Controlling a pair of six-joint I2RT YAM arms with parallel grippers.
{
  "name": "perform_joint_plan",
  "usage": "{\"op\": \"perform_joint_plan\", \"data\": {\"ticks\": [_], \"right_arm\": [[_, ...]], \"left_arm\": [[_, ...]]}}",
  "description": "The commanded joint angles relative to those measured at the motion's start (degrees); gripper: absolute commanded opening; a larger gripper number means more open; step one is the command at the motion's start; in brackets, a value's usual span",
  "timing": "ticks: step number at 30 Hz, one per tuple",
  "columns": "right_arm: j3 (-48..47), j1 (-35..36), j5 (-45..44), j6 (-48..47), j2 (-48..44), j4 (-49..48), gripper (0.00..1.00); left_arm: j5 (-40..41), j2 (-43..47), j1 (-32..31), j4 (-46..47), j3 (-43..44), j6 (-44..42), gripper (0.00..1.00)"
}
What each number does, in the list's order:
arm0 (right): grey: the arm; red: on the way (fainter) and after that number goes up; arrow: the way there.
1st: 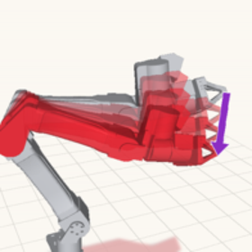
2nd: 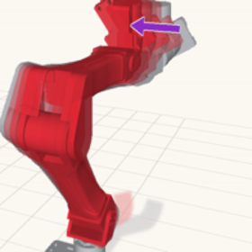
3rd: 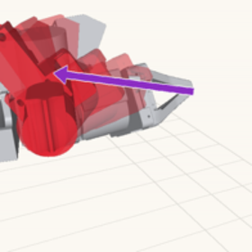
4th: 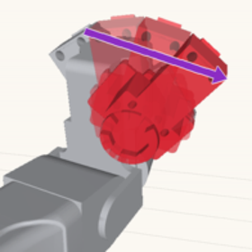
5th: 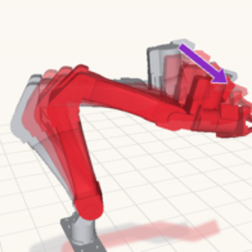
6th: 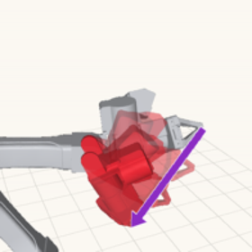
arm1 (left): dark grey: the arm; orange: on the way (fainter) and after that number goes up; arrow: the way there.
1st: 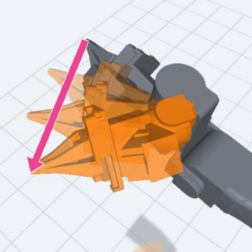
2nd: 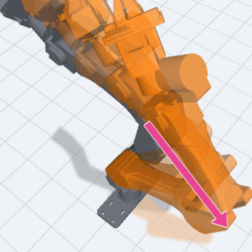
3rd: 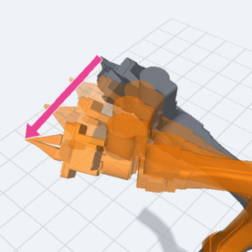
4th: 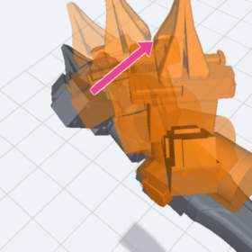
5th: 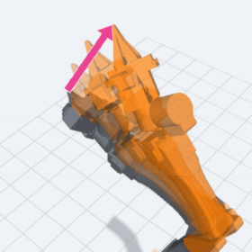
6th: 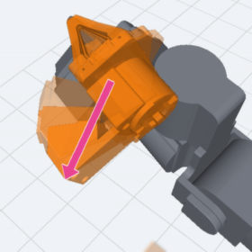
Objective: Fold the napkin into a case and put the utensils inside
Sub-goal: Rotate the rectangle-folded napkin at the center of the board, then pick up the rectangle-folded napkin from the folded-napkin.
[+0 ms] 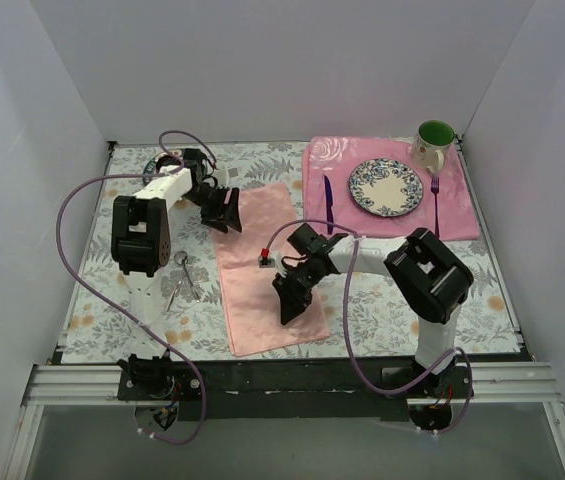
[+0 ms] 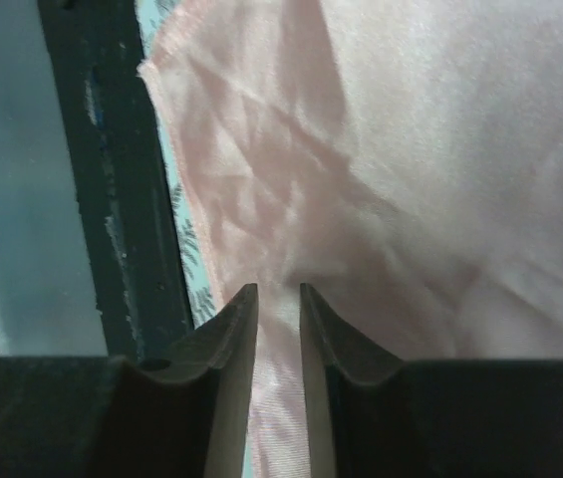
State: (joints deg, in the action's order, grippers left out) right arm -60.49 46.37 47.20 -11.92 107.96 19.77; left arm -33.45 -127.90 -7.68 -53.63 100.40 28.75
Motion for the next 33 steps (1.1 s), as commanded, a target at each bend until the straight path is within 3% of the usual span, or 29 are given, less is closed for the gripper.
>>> {"op": "perform_joint_plan", "data": {"ticks": [1, 3, 7, 8, 12, 17, 21, 33], "right_arm": [[-3.56, 0.04, 4.73, 5.06, -6.00, -3.69, 0.36], [-7.78, -2.15, 4.92, 5.07, -7.06, -1.85, 0.40], [-20.43, -13.72, 7.12, 6.83, -2.86, -0.97, 0.58], [-27.85, -15.07, 5.81, 6.39, 0.46, 0.69, 0.60], [-44.24, -19.11, -6.13, 6.90, 9.88, 0.80, 0.64], [-59.81, -21.32, -14.85, 11.48, 22.98, -2.62, 0.64], [-61.95, -22.73, -17.93, 16.31, 26.86, -11.57, 0.63], [-58.61, -22.82, -24.52, 16.14, 32.31, -17.92, 0.55]], "left_arm": [[-3.97, 2.47, 1.00, 1.86, 1.37, -3.88, 0.64], [-8.35, 3.44, 2.84, 0.64, 4.52, -3.27, 0.66], [-9.88, 4.49, 7.15, 5.18, 9.99, 2.52, 0.70], [-9.36, 4.85, 7.59, 6.68, 9.73, 4.28, 0.70], [-1.98, 8.97, 9.26, 21.68, 2.27, 10.61, 0.72], [3.92, 5.47, 9.26, 24.45, 3.65, 15.89, 0.66], [3.31, 3.71, 9.18, 25.32, 3.58, 16.51, 0.54], [5.76, 2.39, 8.56, 25.77, -0.91, 13.96, 0.42]]}}
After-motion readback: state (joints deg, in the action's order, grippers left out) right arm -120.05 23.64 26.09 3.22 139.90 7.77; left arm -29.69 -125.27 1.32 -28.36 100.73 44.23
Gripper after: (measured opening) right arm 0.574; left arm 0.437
